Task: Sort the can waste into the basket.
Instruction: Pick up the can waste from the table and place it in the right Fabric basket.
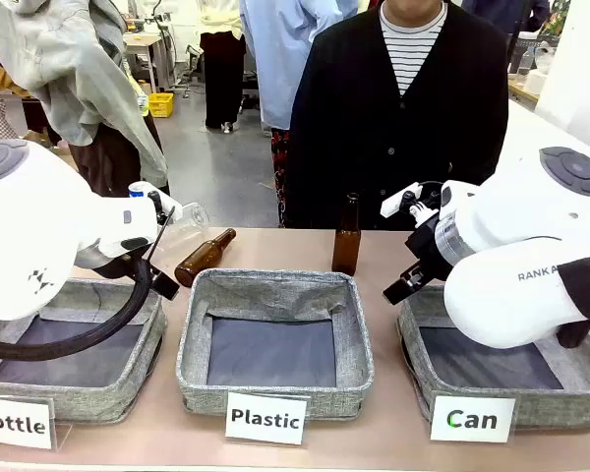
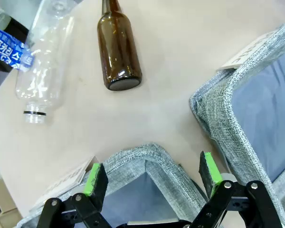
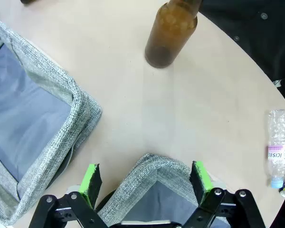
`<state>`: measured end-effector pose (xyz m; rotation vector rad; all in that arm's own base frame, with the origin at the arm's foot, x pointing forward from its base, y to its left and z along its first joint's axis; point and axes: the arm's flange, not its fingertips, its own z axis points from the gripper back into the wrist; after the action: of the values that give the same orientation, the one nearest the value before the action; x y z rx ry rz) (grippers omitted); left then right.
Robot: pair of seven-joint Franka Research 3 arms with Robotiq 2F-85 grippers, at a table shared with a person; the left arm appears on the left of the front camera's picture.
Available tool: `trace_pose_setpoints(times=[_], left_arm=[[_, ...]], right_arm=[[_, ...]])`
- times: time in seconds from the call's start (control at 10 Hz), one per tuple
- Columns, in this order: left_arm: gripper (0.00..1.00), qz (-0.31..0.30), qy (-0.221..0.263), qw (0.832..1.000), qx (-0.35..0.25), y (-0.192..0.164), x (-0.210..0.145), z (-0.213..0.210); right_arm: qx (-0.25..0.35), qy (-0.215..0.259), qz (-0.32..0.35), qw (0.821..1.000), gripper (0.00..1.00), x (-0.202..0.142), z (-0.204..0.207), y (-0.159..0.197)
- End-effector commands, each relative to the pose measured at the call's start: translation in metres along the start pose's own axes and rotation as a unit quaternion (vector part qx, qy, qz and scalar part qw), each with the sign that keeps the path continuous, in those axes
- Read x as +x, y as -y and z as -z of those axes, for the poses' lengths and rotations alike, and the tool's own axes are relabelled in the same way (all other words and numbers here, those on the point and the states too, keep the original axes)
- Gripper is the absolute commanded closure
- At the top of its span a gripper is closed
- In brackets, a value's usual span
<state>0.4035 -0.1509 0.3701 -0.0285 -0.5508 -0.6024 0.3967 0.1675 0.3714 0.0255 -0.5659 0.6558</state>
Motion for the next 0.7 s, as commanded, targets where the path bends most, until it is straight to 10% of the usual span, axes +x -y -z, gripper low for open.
trace_pose_setpoints(times=[0.0, 0.6], left_arm=[[0.00, 0.000, 0.000, 1.000, 0.000, 0.0000, 0.0000, 0.0000], [0.00, 0.000, 0.000, 1.000, 0.000, 0.0000, 0.0000, 0.0000]], right_arm=[[0.000, 0.000, 0.000, 1.000, 0.00, 0.0000, 0.0000, 0.0000], [0.000, 0.000, 0.000, 1.000, 0.00, 0.0000, 0.0000, 0.0000]])
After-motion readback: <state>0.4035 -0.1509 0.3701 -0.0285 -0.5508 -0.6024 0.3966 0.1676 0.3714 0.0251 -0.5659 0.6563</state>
